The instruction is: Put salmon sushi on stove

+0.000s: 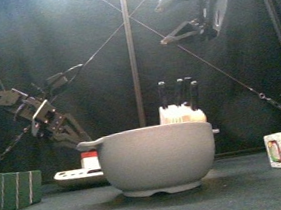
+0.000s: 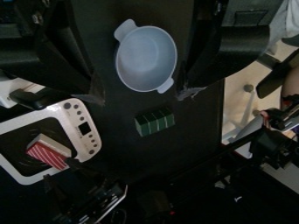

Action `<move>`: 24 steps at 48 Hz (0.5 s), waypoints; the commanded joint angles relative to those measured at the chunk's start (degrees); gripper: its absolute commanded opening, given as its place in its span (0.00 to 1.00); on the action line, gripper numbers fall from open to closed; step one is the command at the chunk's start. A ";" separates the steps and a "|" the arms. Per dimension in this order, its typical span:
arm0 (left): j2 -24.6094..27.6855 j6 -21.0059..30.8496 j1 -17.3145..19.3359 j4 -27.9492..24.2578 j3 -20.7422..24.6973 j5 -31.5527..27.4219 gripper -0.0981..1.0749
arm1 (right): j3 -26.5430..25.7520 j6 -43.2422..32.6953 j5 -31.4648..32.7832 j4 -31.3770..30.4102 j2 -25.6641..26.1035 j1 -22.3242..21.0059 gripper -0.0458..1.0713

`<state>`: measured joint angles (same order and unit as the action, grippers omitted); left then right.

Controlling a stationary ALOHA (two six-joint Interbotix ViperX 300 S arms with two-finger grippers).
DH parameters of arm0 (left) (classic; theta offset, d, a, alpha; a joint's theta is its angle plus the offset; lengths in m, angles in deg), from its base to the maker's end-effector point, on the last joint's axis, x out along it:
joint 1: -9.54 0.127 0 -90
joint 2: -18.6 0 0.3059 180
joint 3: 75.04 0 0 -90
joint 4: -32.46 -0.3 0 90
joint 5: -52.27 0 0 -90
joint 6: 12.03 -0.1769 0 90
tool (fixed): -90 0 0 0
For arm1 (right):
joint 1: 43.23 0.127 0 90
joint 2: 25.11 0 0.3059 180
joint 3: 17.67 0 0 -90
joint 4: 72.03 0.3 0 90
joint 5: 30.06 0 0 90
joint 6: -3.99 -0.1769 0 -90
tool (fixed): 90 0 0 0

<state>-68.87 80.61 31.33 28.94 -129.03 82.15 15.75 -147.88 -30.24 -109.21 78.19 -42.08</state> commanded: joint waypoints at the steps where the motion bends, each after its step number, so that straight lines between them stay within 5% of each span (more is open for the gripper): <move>1: -1.93 0.00 0.00 0.09 0.26 0.35 0.85 | -0.70 0.00 -0.44 -0.09 1.05 0.09 0.90; 24: -3.52 0.09 -0.18 1.32 -0.62 0.26 0.85 | -0.18 0.09 -0.44 -0.09 1.05 0.00 0.90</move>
<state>-71.86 80.61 31.25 29.82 -130.17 82.15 16.01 -147.97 -30.24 -109.21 78.19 -42.08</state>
